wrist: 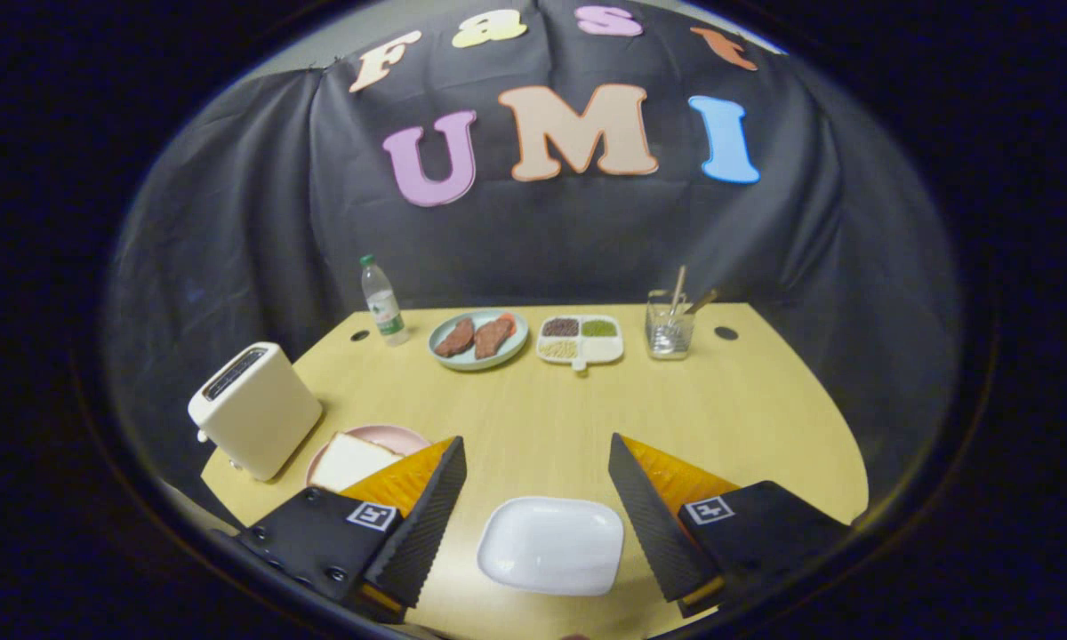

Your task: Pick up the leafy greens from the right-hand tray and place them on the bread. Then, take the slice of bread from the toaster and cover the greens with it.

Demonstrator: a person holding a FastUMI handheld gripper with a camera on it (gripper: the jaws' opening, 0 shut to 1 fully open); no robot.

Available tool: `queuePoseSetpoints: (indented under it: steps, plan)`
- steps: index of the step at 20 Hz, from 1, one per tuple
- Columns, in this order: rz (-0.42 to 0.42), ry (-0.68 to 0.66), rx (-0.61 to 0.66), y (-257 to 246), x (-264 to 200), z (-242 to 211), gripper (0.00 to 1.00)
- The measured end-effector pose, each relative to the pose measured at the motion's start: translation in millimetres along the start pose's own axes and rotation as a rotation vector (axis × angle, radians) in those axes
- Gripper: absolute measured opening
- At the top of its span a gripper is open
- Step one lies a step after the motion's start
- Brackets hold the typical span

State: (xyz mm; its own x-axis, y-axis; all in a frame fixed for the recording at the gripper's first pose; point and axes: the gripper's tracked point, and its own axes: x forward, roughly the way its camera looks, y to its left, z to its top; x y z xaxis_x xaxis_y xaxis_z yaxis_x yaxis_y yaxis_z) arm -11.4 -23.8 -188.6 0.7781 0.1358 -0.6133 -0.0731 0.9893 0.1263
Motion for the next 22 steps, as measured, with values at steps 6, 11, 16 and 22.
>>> queuePoseSetpoints:
  steps: [6, 11, 16, 22]
  plan:
    - [-0.096, -0.167, -0.015, -38.2, -16.8, 44.4, 1.0]
    - [-0.14, -0.335, -0.063, -40.0, -37.5, 95.4, 1.0]
    - [-0.15, -0.433, -0.082, -33.9, -48.4, 129.3, 1.0]
    - [-0.127, -0.482, -0.084, -22.9, -56.4, 149.3, 1.0]
